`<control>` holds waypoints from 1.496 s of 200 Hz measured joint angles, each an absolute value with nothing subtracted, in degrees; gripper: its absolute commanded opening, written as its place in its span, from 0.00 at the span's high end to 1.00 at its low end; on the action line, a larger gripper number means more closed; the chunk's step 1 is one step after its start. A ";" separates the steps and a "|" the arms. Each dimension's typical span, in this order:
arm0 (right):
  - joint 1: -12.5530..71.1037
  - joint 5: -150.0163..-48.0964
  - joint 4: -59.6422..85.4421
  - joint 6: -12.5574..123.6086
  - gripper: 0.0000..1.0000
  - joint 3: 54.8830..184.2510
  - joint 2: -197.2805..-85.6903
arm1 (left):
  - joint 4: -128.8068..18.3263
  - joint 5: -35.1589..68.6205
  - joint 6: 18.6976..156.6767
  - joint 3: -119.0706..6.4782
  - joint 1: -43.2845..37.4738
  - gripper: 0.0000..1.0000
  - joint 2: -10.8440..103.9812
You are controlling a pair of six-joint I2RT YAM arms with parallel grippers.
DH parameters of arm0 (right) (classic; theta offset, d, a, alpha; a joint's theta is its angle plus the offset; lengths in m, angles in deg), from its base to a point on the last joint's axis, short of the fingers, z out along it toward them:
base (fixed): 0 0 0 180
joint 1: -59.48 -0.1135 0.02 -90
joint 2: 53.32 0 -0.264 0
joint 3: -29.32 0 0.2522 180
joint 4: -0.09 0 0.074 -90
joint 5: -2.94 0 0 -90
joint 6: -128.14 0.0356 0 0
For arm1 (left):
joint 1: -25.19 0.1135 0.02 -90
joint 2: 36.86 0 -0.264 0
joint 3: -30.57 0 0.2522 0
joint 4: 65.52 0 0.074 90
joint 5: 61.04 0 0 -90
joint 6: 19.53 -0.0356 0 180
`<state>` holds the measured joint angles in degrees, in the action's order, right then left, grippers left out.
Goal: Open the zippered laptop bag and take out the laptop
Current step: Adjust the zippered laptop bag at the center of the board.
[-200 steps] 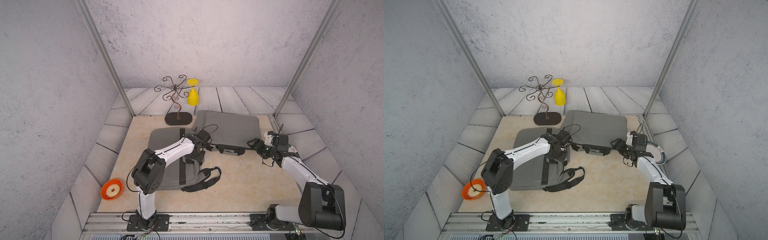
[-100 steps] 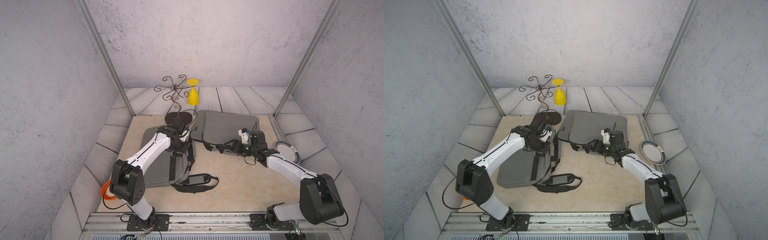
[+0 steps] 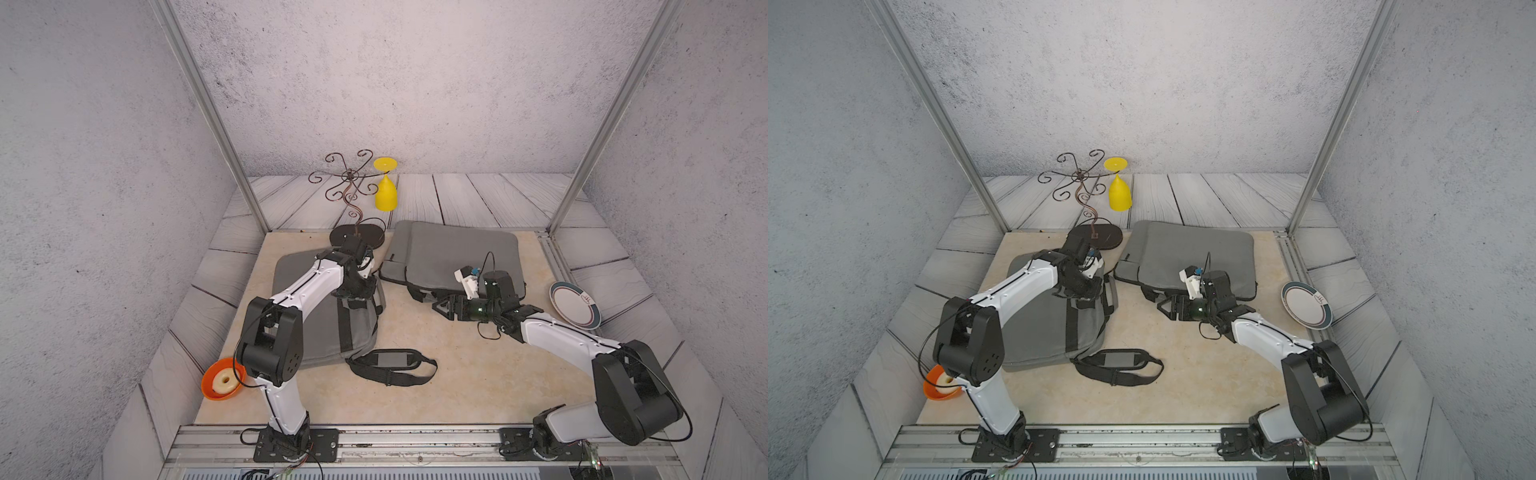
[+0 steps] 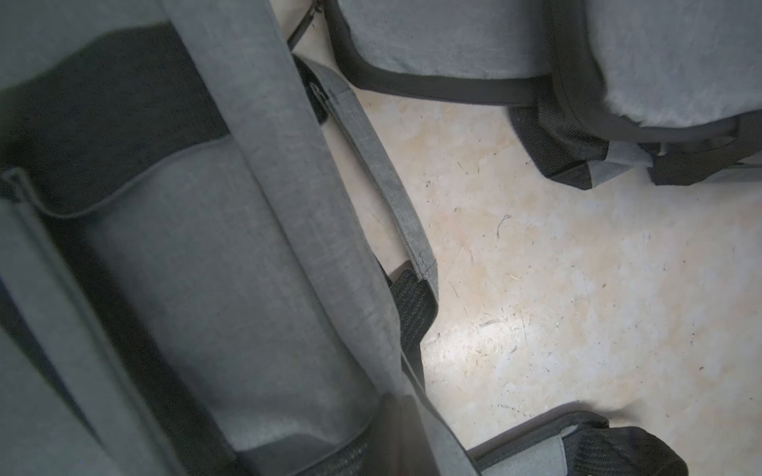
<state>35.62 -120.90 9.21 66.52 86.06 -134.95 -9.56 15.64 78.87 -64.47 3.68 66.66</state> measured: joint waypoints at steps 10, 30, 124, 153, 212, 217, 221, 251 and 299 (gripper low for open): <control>35.12 -121.21 9.42 65.91 0.22 86.01 -134.95 | -10.00 15.29 78.89 -64.47 3.68 0.73 66.66; 34.13 -121.49 9.14 65.60 0.22 86.01 -134.97 | -10.42 14.55 79.33 -64.47 3.54 0.50 66.51; 27.38 -121.41 4.14 69.67 0.21 86.69 -138.75 | -3.27 17.43 92.77 -51.77 -0.26 0.33 41.46; 27.36 -121.03 3.17 70.35 0.20 86.69 -139.36 | -1.65 19.81 102.21 -43.88 -8.94 0.31 34.34; 27.36 -120.97 2.85 70.72 0.20 86.69 -141.90 | 0.25 24.45 116.68 -33.30 -16.15 0.30 28.28; 27.36 -120.99 2.85 70.72 0.20 86.69 -141.98 | -0.14 24.45 117.34 -32.29 -16.19 0.30 28.39; 27.34 -120.99 2.87 70.72 0.20 86.69 -142.05 | -0.49 24.47 117.80 -31.51 -16.24 0.30 28.57; 27.36 -121.01 2.56 70.81 0.20 86.78 -142.49 | -3.99 25.15 120.95 -27.09 -16.91 0.30 30.49; 27.36 -121.56 2.19 71.02 0.20 87.87 -144.13 | -9.00 31.40 127.33 -21.06 -17.70 0.31 31.52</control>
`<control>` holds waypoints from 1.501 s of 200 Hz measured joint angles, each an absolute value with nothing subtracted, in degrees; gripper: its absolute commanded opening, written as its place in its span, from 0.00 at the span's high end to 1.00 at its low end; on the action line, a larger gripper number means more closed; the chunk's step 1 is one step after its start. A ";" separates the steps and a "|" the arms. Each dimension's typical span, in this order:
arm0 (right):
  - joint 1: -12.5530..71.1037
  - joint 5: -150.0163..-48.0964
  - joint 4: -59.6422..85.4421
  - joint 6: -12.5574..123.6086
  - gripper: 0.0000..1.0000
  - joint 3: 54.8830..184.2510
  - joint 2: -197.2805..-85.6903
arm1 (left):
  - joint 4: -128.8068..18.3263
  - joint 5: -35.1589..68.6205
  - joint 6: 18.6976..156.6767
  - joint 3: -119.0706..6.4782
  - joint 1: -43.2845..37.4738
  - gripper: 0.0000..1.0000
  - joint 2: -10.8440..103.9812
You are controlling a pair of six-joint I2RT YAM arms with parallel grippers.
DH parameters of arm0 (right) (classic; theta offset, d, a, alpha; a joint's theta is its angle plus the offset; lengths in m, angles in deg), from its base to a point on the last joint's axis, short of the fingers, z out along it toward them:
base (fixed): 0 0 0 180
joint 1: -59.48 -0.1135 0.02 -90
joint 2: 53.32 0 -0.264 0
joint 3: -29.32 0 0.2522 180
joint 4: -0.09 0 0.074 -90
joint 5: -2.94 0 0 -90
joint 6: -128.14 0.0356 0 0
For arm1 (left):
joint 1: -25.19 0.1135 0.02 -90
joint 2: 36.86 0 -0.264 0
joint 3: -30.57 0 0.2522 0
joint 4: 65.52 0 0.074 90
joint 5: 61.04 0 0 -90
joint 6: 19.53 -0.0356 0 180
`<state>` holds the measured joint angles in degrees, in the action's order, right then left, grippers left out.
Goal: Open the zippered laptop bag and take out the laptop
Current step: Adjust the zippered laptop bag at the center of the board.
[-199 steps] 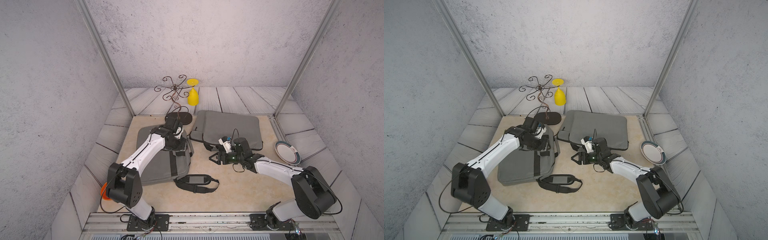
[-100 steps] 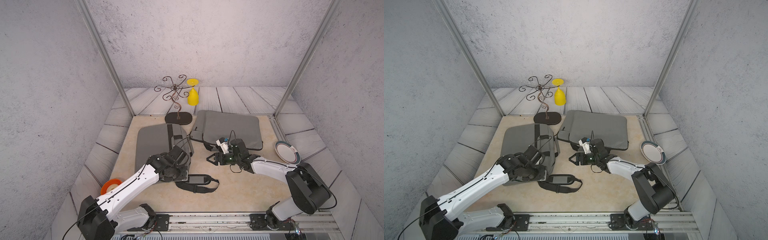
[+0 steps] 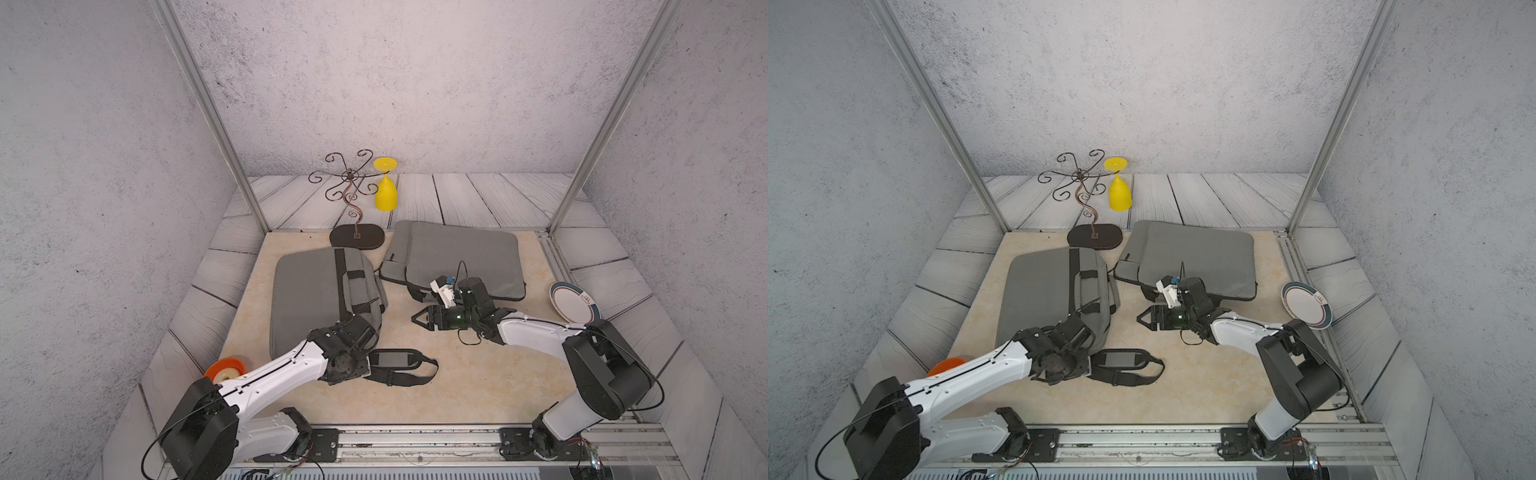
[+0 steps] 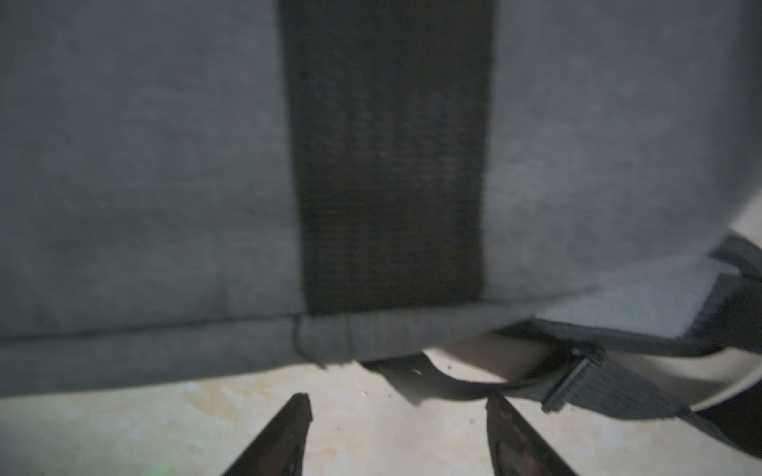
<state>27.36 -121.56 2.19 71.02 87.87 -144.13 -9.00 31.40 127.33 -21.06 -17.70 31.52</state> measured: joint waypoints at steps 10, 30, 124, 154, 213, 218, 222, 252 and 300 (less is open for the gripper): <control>27.36 -121.73 2.26 71.05 0.20 88.16 -144.30 | -10.07 32.71 128.55 -20.58 -17.70 0.31 31.82; 27.36 -122.13 2.69 70.94 0.20 88.92 -144.52 | -12.54 34.41 129.99 -20.53 -17.70 0.31 32.17; 27.36 -122.74 3.81 70.72 0.20 89.73 -145.04 | -11.47 37.95 132.07 -20.64 -17.74 0.63 33.68; 27.32 -123.24 3.68 71.16 0.20 89.73 -145.11 | -8.12 38.41 130.96 -20.49 -17.74 0.73 30.36; 24.98 -123.55 0.81 76.64 0.20 91.43 -147.54 | -4.38 40.01 129.03 -16.93 -15.56 0.87 24.07; 24.63 -123.48 0.27 77.58 0.20 91.48 -147.84 | -4.21 40.07 128.95 -16.75 -15.23 0.87 23.78; 24.41 -123.44 -0.06 78.11 0.20 91.48 -148.06 | -4.03 40.07 128.53 -16.64 -14.92 0.87 23.50; 21.96 -122.30 -2.29 83.07 0.20 91.70 -149.76 | -3.95 39.66 127.07 -15.73 -13.07 0.87 21.71; 17.92 -119.57 -3.84 87.88 0.23 94.93 -153.15 | -2.61 38.22 126.67 -15.94 -11.78 0.66 19.45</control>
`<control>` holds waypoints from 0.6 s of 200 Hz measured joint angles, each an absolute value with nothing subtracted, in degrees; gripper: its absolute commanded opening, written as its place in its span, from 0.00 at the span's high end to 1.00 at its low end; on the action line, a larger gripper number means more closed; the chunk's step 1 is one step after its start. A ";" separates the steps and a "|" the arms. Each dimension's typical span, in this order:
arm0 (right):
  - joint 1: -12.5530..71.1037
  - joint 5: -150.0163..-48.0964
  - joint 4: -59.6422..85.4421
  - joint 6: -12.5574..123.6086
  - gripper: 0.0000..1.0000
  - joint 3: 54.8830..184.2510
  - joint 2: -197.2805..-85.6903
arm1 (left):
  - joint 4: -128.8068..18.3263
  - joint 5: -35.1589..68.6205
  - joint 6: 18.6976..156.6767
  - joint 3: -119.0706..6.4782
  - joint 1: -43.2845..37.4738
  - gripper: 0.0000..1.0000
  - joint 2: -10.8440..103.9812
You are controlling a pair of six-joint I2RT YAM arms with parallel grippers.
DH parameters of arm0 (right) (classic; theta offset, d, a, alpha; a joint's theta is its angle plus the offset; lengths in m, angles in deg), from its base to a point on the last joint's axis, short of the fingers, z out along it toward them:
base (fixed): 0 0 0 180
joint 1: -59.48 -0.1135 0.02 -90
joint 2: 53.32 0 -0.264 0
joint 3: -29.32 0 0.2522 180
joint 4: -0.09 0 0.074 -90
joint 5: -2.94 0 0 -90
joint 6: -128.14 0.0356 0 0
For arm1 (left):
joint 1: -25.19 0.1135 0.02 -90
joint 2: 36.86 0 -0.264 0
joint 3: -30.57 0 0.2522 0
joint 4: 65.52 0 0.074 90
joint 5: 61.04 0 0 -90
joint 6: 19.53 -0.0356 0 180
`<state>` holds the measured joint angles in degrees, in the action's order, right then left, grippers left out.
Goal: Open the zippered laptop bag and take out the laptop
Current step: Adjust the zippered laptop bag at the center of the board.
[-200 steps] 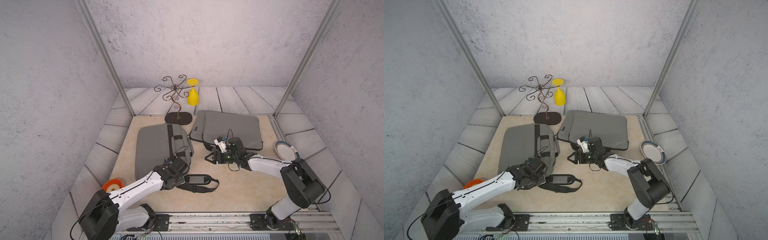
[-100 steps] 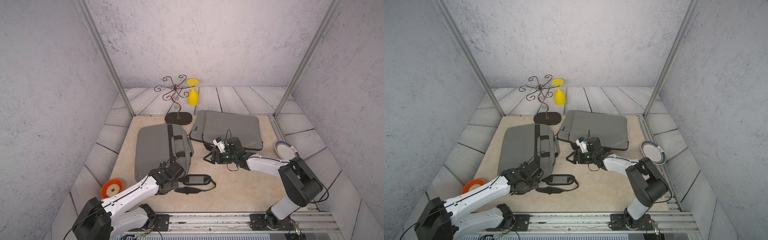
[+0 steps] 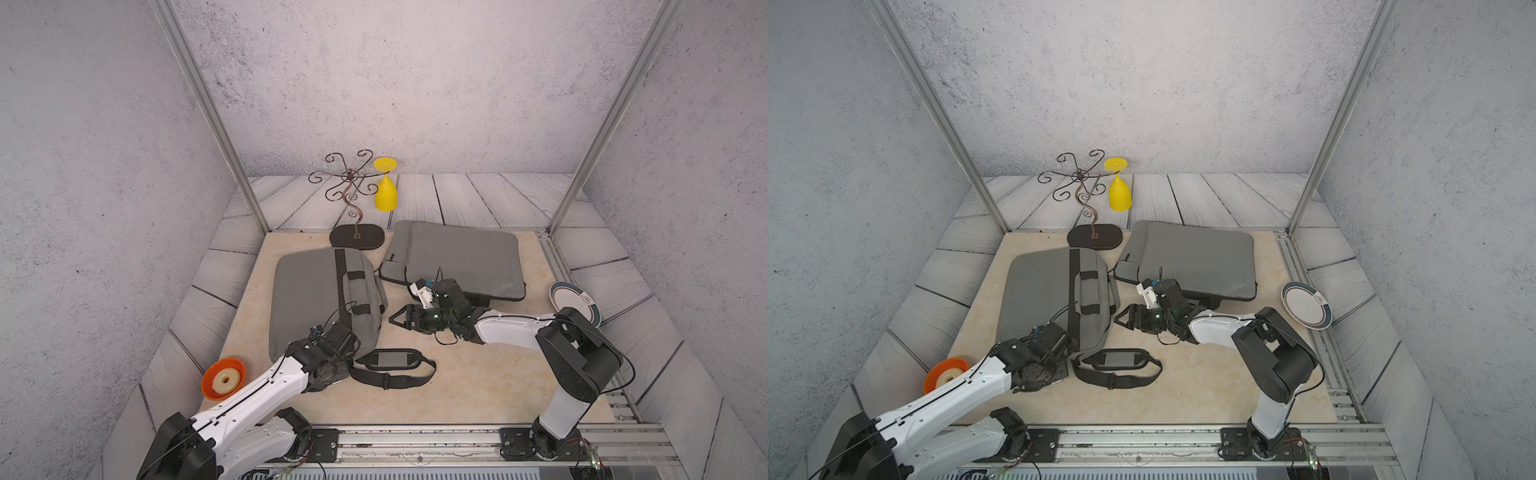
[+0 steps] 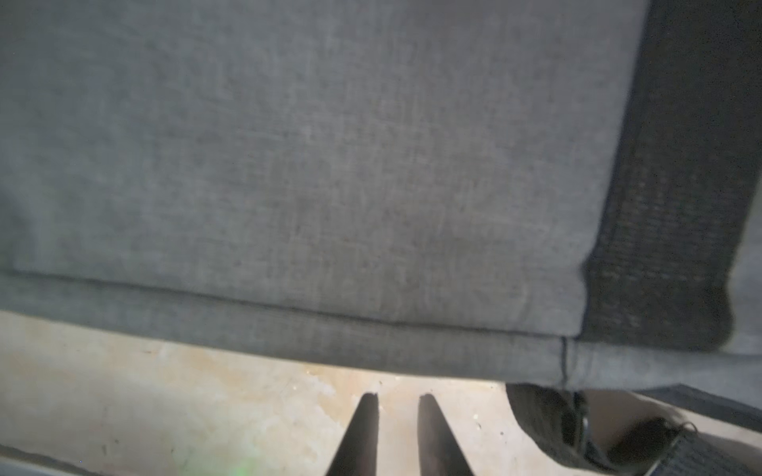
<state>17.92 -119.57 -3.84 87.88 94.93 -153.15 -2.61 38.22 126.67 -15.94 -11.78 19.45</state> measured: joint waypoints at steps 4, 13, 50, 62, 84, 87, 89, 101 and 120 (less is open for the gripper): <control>17.61 -119.26 -3.84 88.14 0.23 95.33 -153.46 | -2.11 37.95 126.76 -16.08 -11.76 0.63 18.89; 16.74 -118.37 -3.71 88.71 0.24 96.42 -154.31 | -0.97 37.56 127.61 -16.43 -11.76 0.57 17.36; 14.18 -115.66 -3.25 90.50 0.28 101.07 -159.10 | 4.08 37.25 129.29 -18.98 -8.00 0.35 8.48; 13.48 -115.05 -2.38 90.76 0.30 102.95 -161.06 | 4.82 36.88 128.66 -20.05 -2.88 0.33 6.89; 12.85 -113.89 -0.80 90.78 0.34 106.01 -163.67 | 4.97 35.13 125.40 -20.86 8.37 0.27 6.38; 12.78 -113.84 -0.43 90.81 0.34 106.39 -163.93 | 4.93 34.89 124.99 -20.91 9.95 0.27 6.54; 12.74 -113.73 -0.21 90.85 0.35 106.65 -164.10 | 4.88 34.87 124.95 -20.93 10.56 0.27 6.60; 12.58 -113.12 0.86 90.54 0.37 108.37 -165.15 | 4.56 34.00 123.63 -20.97 15.48 0.26 7.19; 12.52 -112.38 1.73 90.19 0.40 110.41 -166.68 | 3.31 32.99 122.24 -20.73 22.04 0.24 8.09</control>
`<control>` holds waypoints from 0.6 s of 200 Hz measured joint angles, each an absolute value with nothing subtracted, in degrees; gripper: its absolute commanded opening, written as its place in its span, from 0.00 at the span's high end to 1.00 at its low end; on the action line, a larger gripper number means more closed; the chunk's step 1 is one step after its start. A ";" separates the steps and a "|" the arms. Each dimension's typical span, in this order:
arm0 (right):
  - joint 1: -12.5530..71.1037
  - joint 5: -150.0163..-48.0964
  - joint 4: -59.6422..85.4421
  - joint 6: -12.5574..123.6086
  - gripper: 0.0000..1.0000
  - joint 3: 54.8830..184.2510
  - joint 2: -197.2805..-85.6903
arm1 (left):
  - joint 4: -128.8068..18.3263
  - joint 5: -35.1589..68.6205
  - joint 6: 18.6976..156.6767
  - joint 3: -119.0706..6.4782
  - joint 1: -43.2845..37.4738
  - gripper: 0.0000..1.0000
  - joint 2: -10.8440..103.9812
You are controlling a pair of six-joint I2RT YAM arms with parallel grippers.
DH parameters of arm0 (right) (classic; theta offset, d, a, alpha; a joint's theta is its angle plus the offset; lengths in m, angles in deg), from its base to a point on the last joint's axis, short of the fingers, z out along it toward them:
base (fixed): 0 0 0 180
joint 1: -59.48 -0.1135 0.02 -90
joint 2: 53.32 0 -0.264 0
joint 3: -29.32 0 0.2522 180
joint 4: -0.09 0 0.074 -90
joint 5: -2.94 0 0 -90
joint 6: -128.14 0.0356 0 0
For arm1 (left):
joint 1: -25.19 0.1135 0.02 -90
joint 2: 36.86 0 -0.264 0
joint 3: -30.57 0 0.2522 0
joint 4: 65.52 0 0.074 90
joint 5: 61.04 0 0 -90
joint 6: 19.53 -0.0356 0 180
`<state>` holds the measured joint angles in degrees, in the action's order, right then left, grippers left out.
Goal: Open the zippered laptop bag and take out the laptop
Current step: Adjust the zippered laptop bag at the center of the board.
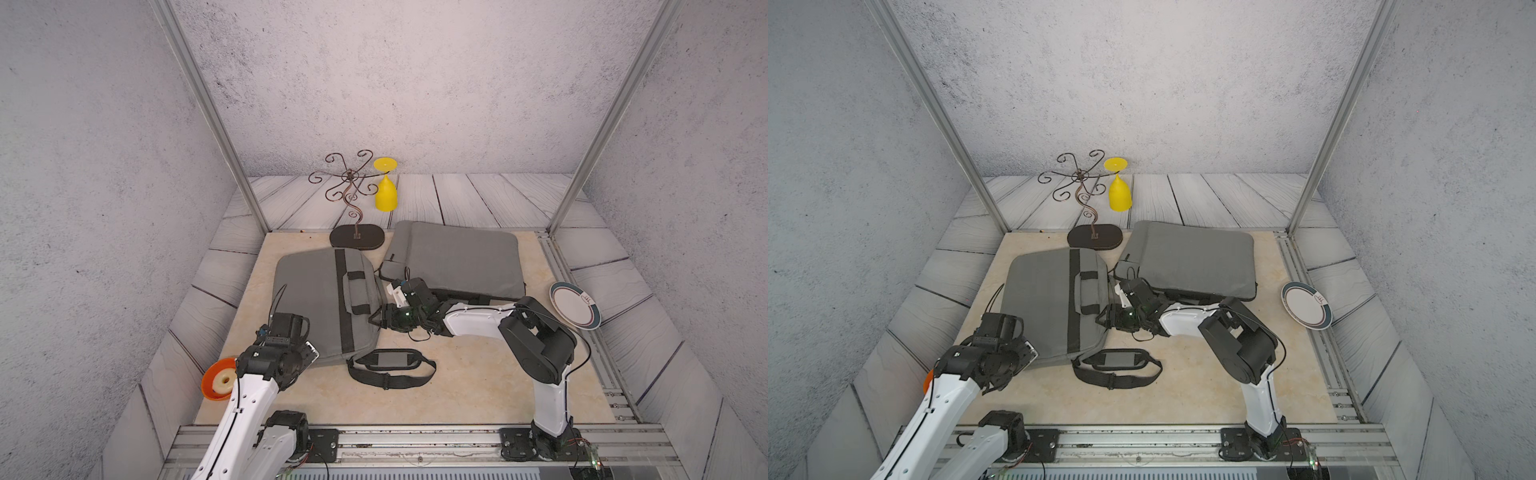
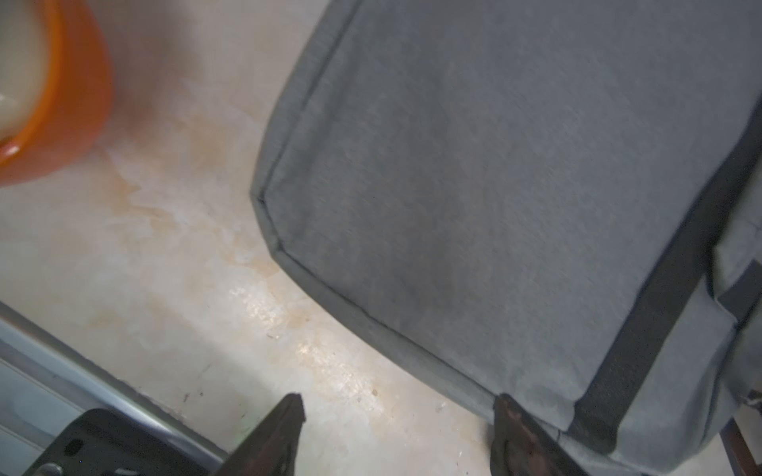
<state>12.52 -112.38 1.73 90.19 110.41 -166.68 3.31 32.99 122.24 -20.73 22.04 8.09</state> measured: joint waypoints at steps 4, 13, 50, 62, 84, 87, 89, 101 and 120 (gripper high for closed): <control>12.52 -112.31 1.86 90.02 0.41 110.73 -166.97 | 2.79 32.84 122.15 -20.53 23.17 0.24 8.13; 12.52 -112.12 2.28 89.97 0.43 111.24 -167.51 | 1.58 32.10 121.78 -19.94 26.14 0.24 8.35; 12.52 -111.61 3.06 89.65 0.60 112.51 -169.85 | -2.57 30.85 120.33 -17.45 32.20 0.24 11.15; 12.50 -111.68 3.13 89.60 0.68 112.96 -170.79 | -4.06 30.61 119.68 -16.80 33.44 0.27 12.24; 12.39 -111.85 3.26 88.73 0.85 113.53 -171.62 | -7.27 30.06 118.83 -15.70 34.95 0.39 14.69; 12.39 -112.03 3.15 89.03 0.88 113.53 -171.62 | -7.73 29.91 118.52 -15.59 35.11 0.43 15.04; 12.39 -111.88 3.22 89.03 0.89 113.55 -171.62 | -8.03 29.78 118.41 -15.51 35.15 0.45 15.30; 12.32 -112.16 2.96 88.84 0.97 113.77 -171.60 | -9.98 29.12 117.58 -15.16 35.48 0.57 16.61; 12.08 -112.03 3.15 87.46 1.00 113.82 -171.49 | -11.55 28.58 116.64 -15.16 35.85 0.80 18.62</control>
